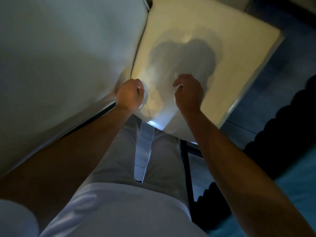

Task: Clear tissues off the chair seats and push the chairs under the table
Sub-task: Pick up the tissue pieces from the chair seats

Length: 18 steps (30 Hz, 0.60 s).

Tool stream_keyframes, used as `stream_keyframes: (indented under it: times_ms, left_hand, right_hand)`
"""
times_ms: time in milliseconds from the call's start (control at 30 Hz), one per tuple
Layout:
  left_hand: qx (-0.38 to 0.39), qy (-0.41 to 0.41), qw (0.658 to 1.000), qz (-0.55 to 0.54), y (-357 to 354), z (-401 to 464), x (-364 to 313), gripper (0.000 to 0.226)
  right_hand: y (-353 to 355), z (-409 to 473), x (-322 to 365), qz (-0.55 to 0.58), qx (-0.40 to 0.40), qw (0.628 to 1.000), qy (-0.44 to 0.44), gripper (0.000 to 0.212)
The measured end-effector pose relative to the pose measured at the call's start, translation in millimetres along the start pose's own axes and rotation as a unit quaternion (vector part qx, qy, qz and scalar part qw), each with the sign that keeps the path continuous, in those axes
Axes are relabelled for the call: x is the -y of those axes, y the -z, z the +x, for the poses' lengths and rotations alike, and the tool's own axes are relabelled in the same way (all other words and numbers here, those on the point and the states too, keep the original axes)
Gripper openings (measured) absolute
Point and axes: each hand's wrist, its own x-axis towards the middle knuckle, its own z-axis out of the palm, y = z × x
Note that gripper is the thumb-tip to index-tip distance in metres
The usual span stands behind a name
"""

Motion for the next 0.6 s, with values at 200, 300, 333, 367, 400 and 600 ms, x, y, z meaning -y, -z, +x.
stream_keyframes:
  times_ms: [200, 300, 333, 367, 400, 600]
  left_hand:
    - [-0.028, -0.007, 0.997, -0.066, 59.1, -22.2, -31.2, 0.015]
    - [-0.036, -0.006, 0.990, -0.136, 96.2, -37.7, -52.3, 0.019]
    - [-0.039, -0.016, 0.989, -0.141, 107.1, -44.1, -59.4, 0.027]
    - [-0.045, -0.027, 0.988, -0.144, 117.7, -50.5, -66.2, 0.031]
    - [-0.050, -0.035, 0.987, -0.149, 127.0, -56.8, -71.7, 0.033]
    - [-0.024, -0.118, 0.986, -0.119, 167.4, -99.1, -94.6, 0.028]
  right_hand:
    - [71.1, -16.8, 33.7, -0.044, 0.095, 0.993, -0.061, 0.021]
    - [109.1, -26.8, 49.2, -0.037, 0.114, 0.989, -0.091, 0.011]
    - [122.0, -30.4, 54.4, -0.024, 0.111, 0.989, -0.095, 0.010]
    - [134.1, -33.2, 59.0, -0.017, 0.106, 0.990, -0.093, 0.011]
    - [146.2, -35.9, 64.1, -0.009, 0.098, 0.991, -0.092, 0.012]
    - [208.6, -47.9, 92.1, 0.024, 0.001, 0.998, -0.058, 0.013]
